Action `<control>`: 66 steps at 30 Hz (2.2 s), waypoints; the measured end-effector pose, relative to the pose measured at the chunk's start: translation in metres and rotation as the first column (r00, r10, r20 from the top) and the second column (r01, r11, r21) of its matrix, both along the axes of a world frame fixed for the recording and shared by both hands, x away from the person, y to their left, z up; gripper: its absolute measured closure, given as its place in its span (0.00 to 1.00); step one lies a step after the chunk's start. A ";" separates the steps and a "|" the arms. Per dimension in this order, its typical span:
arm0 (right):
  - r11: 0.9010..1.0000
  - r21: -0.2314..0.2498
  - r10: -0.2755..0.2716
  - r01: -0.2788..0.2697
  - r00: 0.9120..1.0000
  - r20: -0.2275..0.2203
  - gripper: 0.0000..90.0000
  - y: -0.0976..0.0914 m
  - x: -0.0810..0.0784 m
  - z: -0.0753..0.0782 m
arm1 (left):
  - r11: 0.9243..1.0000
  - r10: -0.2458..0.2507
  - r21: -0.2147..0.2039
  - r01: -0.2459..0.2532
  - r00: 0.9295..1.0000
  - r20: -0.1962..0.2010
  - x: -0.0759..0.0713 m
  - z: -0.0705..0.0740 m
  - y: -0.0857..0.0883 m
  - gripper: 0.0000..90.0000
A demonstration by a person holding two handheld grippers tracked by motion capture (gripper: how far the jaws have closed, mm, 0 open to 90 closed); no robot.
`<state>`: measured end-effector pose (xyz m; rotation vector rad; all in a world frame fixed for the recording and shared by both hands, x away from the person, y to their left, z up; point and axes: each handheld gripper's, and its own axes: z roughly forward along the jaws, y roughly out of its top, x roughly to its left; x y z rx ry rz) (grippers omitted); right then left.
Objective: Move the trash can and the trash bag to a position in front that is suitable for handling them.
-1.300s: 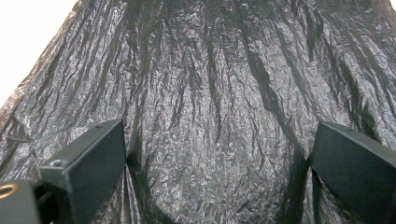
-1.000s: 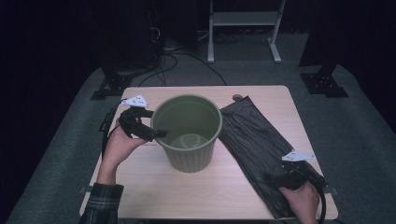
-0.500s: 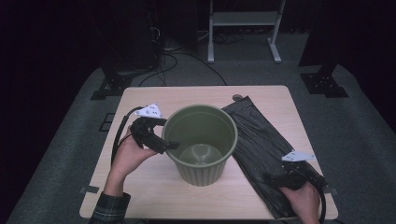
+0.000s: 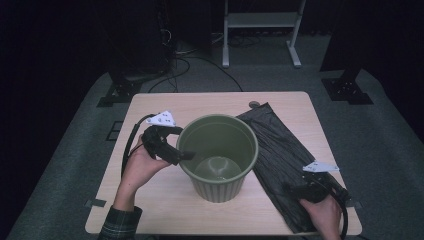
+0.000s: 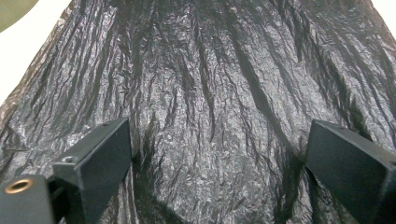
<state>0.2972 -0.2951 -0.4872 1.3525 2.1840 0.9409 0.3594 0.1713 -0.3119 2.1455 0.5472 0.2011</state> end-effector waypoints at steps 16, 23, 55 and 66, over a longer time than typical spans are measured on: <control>1.000 -0.006 0.025 -0.026 1.000 -0.010 0.00 0.001 0.001 -0.001 | 0.994 0.093 -0.068 -0.087 0.991 0.101 -0.046 0.028 0.043 0.00; 0.999 -0.007 0.031 -0.031 0.999 -0.012 0.00 0.001 0.001 -0.001 | 0.993 0.109 -0.054 -0.105 0.989 0.097 -0.072 0.012 0.059 0.00; 0.999 -0.007 0.046 -0.047 0.999 -0.011 0.00 0.002 0.001 -0.001 | 0.992 0.119 -0.034 -0.117 0.992 0.044 -0.073 -0.103 0.051 0.00; 0.999 -0.007 0.052 -0.052 0.999 -0.010 0.00 0.002 0.001 -0.001 | 0.991 0.134 -0.013 -0.133 0.990 0.032 -0.067 -0.133 0.046 0.00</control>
